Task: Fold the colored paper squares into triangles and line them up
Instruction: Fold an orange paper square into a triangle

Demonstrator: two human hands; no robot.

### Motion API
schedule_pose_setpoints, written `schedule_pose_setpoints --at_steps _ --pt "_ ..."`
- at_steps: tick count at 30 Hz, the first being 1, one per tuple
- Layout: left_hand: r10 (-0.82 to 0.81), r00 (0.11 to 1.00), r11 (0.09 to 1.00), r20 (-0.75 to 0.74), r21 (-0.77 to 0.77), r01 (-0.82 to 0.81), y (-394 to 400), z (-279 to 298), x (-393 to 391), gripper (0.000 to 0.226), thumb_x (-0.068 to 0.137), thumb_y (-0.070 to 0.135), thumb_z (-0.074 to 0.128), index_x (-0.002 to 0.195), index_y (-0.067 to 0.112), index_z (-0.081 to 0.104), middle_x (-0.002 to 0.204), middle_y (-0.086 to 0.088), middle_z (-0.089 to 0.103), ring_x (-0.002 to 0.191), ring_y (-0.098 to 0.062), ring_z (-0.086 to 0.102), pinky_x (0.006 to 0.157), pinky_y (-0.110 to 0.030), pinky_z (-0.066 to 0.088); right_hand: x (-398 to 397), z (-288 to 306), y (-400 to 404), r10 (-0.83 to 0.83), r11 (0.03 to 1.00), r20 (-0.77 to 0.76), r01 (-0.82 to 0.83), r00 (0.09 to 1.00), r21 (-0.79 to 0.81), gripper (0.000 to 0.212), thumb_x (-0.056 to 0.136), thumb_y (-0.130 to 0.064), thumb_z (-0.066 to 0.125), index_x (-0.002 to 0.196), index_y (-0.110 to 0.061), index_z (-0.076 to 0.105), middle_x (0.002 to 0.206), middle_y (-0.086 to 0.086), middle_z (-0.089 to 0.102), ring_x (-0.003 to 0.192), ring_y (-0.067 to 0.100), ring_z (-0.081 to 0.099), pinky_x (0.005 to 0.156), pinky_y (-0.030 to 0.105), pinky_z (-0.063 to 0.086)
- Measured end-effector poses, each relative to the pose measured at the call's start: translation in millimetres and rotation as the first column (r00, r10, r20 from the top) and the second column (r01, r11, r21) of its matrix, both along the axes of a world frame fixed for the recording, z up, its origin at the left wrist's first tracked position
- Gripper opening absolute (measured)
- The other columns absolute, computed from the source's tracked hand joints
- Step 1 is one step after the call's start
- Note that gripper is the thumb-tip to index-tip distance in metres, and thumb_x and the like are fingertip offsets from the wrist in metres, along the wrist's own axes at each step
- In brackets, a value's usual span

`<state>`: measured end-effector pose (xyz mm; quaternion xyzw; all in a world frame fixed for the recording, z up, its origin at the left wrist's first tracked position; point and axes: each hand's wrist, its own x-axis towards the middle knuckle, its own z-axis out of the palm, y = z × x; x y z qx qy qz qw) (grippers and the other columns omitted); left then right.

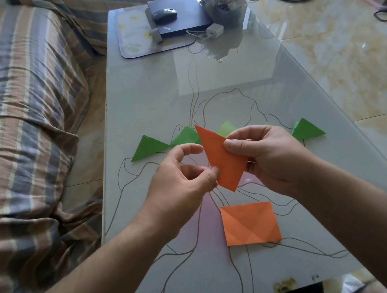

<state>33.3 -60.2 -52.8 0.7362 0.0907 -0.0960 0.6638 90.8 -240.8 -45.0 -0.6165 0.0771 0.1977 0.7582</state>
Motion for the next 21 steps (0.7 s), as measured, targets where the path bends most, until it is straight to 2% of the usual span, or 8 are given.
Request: schedule_pose_setpoints --at_steps 4,9,12,15,19,21 --pt "0.007 1.0 0.999 -0.015 -0.036 -0.008 -1.6 0.3 -0.7 0.038 0.091 0.017 0.078 0.121 0.027 0.059 0.086 -0.007 0.078 0.084 -0.022 0.077 0.092 -0.047 0.061 0.3 -1.8 1.7 -0.057 0.998 0.013 0.057 0.998 -0.012 0.028 0.065 -0.015 0.081 0.088 -0.002 0.073 0.085 0.017 0.072 0.082 0.032 0.071 0.088 0.05 0.06" --pt "0.012 0.998 0.994 -0.059 -0.107 -0.018 -3.7 -2.6 -0.6 0.043 0.088 0.004 0.078 0.119 0.028 0.061 0.081 -0.003 0.075 0.096 -0.041 0.073 0.096 -0.056 0.057 0.0 -4.8 0.3 -0.067 0.998 0.017 0.067 0.998 -0.018 0.028 0.065 -0.017 0.082 0.089 -0.004 0.074 0.086 0.017 0.073 0.083 0.031 0.073 0.084 0.048 0.061" --pt "0.017 0.996 0.987 -0.09 -0.156 -0.031 -2.6 -4.8 1.2 0.043 0.088 0.001 0.078 0.12 0.024 0.062 0.082 -0.004 0.075 0.093 -0.038 0.075 0.094 -0.052 0.06 -0.5 -4.6 1.1 -0.088 0.996 0.015 0.088 0.996 -0.003 0.029 0.065 -0.017 0.082 0.089 -0.004 0.073 0.085 0.015 0.074 0.08 0.028 0.073 0.081 0.046 0.061" --pt "0.009 0.99 0.978 -0.139 -0.205 -0.038 -2.1 -6.2 2.2 0.035 0.09 0.0 0.075 0.118 0.017 0.064 0.085 -0.009 0.075 0.085 -0.03 0.075 0.087 -0.043 0.063 -1.8 -4.7 2.6 -0.109 0.994 0.008 0.109 0.994 0.0 0.026 0.069 -0.016 0.082 0.091 -0.004 0.073 0.084 0.015 0.073 0.079 0.028 0.073 0.08 0.045 0.061" --pt "-0.034 0.983 0.978 -0.178 -0.208 -0.004 -4.2 -8.8 0.3 0.01 0.094 0.002 0.069 0.102 0.008 0.071 0.08 -0.011 0.074 0.075 -0.022 0.07 0.081 -0.037 0.063 -3.8 -5.9 5.6 -0.156 0.988 -0.018 0.156 0.988 0.005 0.008 0.083 -0.005 0.078 0.089 -0.004 0.072 0.079 0.015 0.071 0.076 0.029 0.07 0.082 0.05 0.06" --pt "-0.05 0.982 0.979 -0.182 -0.205 0.012 -4.1 -9.3 0.5 0.009 0.095 0.001 0.067 0.097 0.007 0.073 0.078 -0.01 0.073 0.074 -0.022 0.069 0.081 -0.037 0.063 -4.4 -7.4 7.0 -0.176 0.984 -0.033 0.176 0.984 0.009 0.006 0.085 -0.003 0.077 0.088 -0.005 0.072 0.078 0.014 0.071 0.076 0.029 0.069 0.086 0.053 0.059"
